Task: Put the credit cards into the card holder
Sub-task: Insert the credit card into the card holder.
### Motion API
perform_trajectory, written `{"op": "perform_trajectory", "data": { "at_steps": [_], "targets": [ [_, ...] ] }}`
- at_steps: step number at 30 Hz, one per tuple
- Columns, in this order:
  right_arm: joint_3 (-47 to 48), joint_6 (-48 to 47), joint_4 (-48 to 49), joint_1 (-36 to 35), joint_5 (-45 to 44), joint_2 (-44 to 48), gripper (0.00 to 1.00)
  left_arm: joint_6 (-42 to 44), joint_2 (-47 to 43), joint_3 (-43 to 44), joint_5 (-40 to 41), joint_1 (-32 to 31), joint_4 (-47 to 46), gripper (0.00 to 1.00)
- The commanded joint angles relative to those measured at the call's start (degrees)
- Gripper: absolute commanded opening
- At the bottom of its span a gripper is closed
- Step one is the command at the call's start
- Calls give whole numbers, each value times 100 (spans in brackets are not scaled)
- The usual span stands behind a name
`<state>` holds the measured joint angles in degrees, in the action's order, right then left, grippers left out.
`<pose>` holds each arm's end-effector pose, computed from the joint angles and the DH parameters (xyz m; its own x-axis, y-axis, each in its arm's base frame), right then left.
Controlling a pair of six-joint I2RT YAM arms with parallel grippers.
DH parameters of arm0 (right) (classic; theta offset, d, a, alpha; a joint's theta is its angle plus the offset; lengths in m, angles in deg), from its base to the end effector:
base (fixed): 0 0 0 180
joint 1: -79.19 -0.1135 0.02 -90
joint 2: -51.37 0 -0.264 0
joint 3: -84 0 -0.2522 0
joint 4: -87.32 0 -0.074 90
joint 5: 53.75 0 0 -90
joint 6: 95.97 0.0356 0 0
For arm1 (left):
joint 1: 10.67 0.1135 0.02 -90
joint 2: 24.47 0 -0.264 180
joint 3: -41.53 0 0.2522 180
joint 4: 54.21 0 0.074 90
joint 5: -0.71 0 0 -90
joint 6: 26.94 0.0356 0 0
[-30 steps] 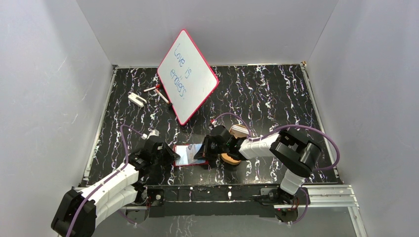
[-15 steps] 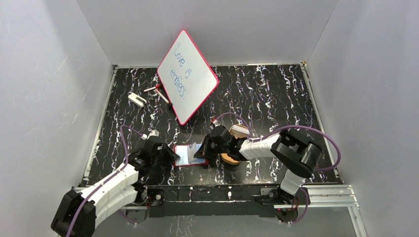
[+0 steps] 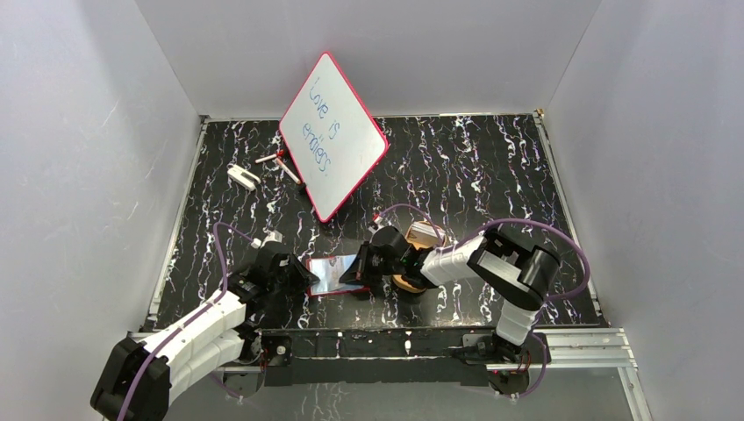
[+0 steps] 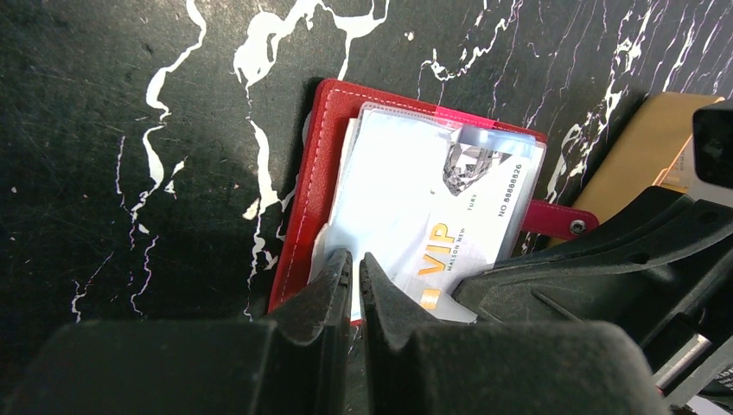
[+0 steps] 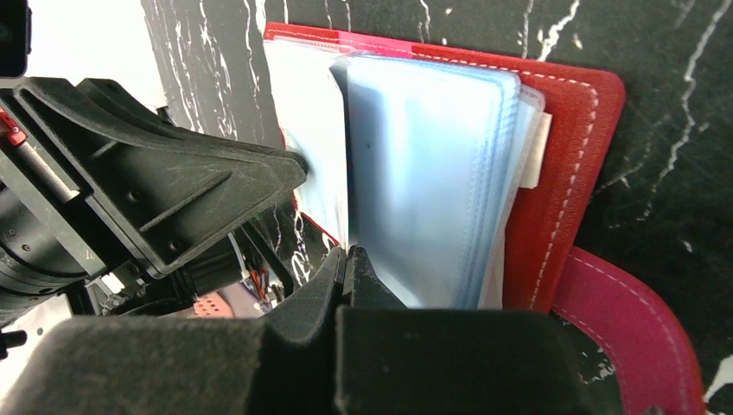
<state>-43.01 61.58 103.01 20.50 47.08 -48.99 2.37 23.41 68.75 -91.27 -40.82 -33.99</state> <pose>0.1663 0.2863 0.1304 -0.9566 0.1741 -0.2338 -0.1000 0.5574 0.8242 0.1393 -0.0823 0.1486 -0.7344 -0.5812 -0.3504 -0.2367 0.7033 -0.6704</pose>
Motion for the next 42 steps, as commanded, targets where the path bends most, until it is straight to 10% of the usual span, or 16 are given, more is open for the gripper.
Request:
{"op": "perform_trajectory", "data": {
  "at_steps": [1,30,42],
  "targets": [
    [-227,115,235,-83,-66,34,0,3,-47,-30,-42,27,216,7],
    [-485,460,788,-245,-627,-11,0,12,-252,96,18,27,552,6],
    [-296,443,957,-247,-452,-331,0,217,-739,711,429,27,1426,36]
  ]
}}
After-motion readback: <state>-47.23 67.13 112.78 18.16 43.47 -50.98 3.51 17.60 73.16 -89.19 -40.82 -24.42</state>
